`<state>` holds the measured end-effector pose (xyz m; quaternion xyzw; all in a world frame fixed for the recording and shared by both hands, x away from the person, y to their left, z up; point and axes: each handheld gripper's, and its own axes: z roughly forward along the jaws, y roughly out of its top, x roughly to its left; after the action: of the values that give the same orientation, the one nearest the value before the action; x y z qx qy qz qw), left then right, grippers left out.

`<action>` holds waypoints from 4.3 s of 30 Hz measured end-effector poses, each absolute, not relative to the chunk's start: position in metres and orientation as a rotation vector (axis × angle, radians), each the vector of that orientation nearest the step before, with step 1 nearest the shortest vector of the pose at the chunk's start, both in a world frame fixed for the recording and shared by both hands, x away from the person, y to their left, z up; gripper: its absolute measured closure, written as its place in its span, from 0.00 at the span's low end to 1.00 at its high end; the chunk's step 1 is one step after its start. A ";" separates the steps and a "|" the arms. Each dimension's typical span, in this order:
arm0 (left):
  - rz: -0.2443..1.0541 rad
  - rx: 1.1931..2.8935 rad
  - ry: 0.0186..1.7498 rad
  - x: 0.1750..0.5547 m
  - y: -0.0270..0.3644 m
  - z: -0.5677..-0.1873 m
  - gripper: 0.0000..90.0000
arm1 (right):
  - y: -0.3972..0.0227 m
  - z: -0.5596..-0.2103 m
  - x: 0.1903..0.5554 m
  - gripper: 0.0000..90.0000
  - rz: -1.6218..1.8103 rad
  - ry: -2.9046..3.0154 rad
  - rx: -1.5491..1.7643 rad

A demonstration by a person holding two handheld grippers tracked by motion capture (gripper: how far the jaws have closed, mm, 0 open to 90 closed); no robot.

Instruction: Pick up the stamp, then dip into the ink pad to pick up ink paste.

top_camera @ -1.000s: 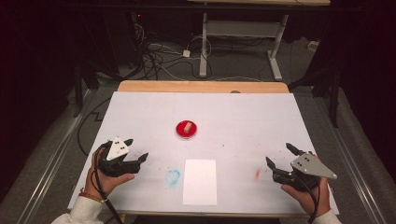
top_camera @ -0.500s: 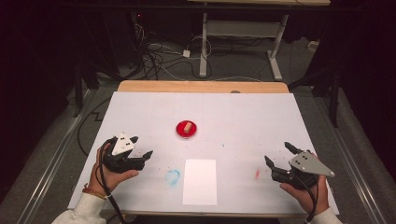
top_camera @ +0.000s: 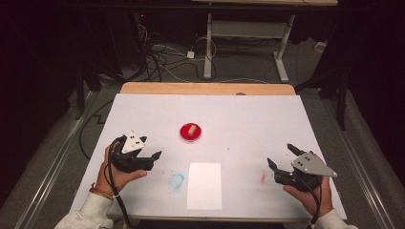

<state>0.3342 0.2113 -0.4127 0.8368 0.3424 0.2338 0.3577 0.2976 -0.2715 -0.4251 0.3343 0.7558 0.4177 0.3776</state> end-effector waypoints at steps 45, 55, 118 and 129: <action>0.306 2.466 1.127 0.481 0.085 -0.416 0.60 | -0.271 -0.432 0.302 0.26 1.011 1.981 0.855; 0.248 2.516 1.165 0.491 0.075 -0.427 0.74 | -0.269 -0.434 0.301 0.28 0.973 2.011 0.831; 0.236 2.534 0.976 0.477 0.093 -0.395 0.82 | -0.267 -0.434 0.293 0.28 0.979 2.053 0.809; 0.201 2.570 1.022 0.491 0.083 -0.417 0.82 | -0.265 -0.435 0.291 0.28 0.971 2.063 0.794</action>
<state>0.4907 0.0834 -0.4171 0.9111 0.3623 0.0712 0.1832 0.2914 -0.2646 -0.4352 0.3075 0.7986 0.3758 0.3557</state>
